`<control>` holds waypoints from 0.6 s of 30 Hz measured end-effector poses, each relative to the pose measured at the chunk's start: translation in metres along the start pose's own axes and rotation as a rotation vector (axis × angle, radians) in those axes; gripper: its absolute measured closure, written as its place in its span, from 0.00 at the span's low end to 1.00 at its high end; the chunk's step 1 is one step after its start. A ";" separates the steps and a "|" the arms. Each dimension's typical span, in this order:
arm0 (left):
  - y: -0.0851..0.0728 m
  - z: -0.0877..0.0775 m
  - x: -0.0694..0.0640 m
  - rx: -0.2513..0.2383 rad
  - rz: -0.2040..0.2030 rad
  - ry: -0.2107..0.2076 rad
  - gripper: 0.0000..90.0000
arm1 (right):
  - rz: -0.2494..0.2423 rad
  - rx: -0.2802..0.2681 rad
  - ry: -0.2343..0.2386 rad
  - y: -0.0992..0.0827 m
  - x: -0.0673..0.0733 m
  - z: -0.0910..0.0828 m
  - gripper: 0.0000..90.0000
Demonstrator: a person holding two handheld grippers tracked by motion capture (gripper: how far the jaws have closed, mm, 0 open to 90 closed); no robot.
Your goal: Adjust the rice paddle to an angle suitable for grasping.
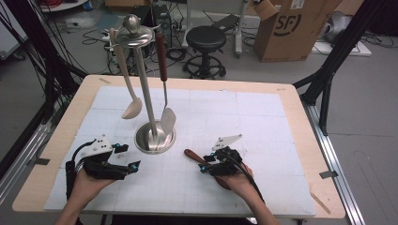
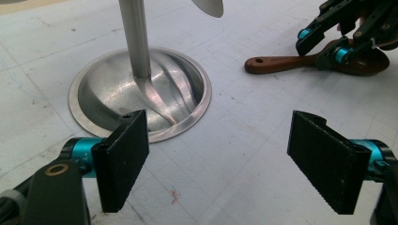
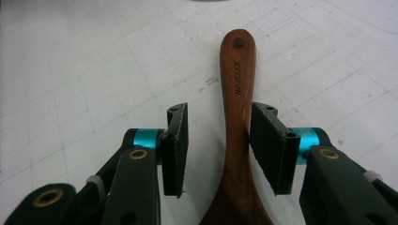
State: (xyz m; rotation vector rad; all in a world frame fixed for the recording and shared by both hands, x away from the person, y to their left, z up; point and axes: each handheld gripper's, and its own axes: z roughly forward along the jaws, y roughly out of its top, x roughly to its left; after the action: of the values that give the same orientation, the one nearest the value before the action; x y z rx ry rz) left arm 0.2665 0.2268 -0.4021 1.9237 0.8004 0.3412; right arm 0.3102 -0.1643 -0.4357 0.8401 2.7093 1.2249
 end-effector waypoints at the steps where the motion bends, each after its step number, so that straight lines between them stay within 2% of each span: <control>1: 0.000 0.000 0.000 0.001 0.002 0.000 0.24 | -0.007 0.000 -0.004 0.001 0.000 0.001 0.63; 9: 0.000 0.000 0.000 0.000 0.000 0.000 0.24 | -0.019 0.039 -0.014 0.003 0.002 0.007 0.66; 18: 0.000 0.000 0.000 0.002 0.001 -0.001 0.24 | -0.081 0.066 -0.057 0.006 0.006 0.009 0.77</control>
State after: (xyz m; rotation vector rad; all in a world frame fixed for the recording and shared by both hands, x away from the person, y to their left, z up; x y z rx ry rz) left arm 0.2668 0.2266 -0.4022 1.9255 0.7996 0.3397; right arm 0.3100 -0.1521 -0.4364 0.7521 2.7226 1.0848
